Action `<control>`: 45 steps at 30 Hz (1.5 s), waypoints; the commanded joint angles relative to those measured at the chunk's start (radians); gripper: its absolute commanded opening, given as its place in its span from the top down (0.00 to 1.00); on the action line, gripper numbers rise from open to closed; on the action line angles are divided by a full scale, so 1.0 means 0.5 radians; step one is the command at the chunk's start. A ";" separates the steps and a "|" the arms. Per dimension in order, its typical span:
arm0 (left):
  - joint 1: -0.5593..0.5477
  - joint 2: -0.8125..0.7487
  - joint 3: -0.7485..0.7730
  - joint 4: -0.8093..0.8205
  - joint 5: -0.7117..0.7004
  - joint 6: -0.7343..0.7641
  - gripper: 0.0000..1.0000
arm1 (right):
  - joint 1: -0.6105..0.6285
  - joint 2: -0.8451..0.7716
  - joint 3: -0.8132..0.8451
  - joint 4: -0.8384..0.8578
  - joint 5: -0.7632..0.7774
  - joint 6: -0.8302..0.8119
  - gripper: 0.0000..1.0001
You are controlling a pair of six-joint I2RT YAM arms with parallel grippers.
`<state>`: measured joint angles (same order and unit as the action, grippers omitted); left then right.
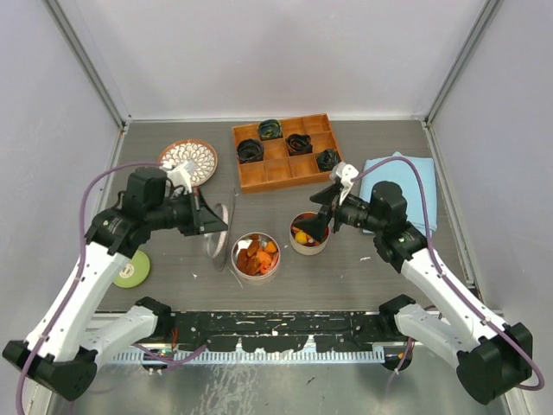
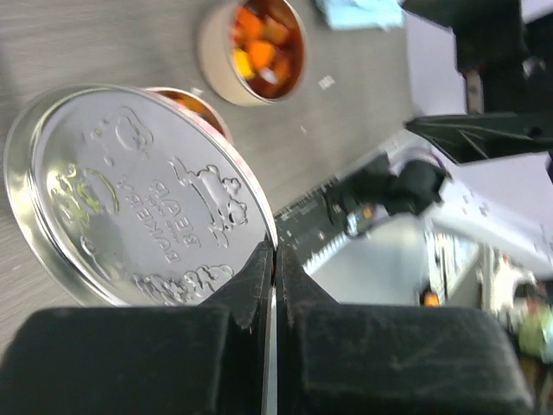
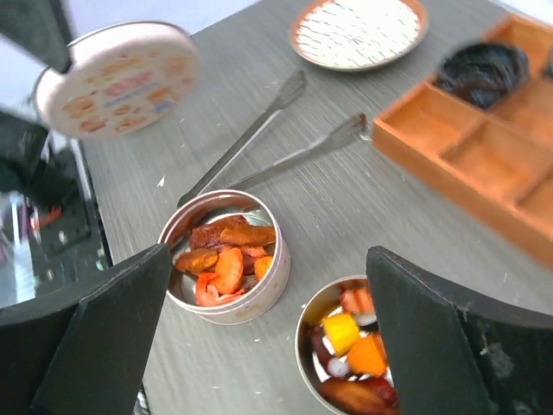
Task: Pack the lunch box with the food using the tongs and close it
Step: Pick up the box lid from the center of the board.
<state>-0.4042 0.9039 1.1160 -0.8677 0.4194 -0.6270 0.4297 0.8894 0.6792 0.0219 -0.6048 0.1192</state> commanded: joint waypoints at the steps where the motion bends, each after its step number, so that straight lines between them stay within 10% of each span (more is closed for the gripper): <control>1: -0.076 0.150 0.056 0.243 0.876 0.246 1.00 | 0.001 0.080 0.101 0.107 -0.716 -0.909 0.00; 9: -0.537 0.466 0.252 0.218 1.217 0.513 1.00 | 0.091 0.328 0.454 -0.534 -1.163 -1.710 0.00; 23: -0.615 0.560 0.336 0.409 1.459 0.515 1.00 | 0.416 0.582 0.535 -0.521 -1.505 -1.795 0.05; 45: -0.597 0.577 0.306 0.108 1.471 0.833 1.00 | 0.426 0.529 0.497 -0.268 -1.566 -1.339 0.71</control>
<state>-0.7074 1.1900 1.2587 -0.7753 1.1465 -0.2707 0.6395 1.1908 0.9066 -0.1757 -1.3289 -0.6022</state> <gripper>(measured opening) 0.007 0.356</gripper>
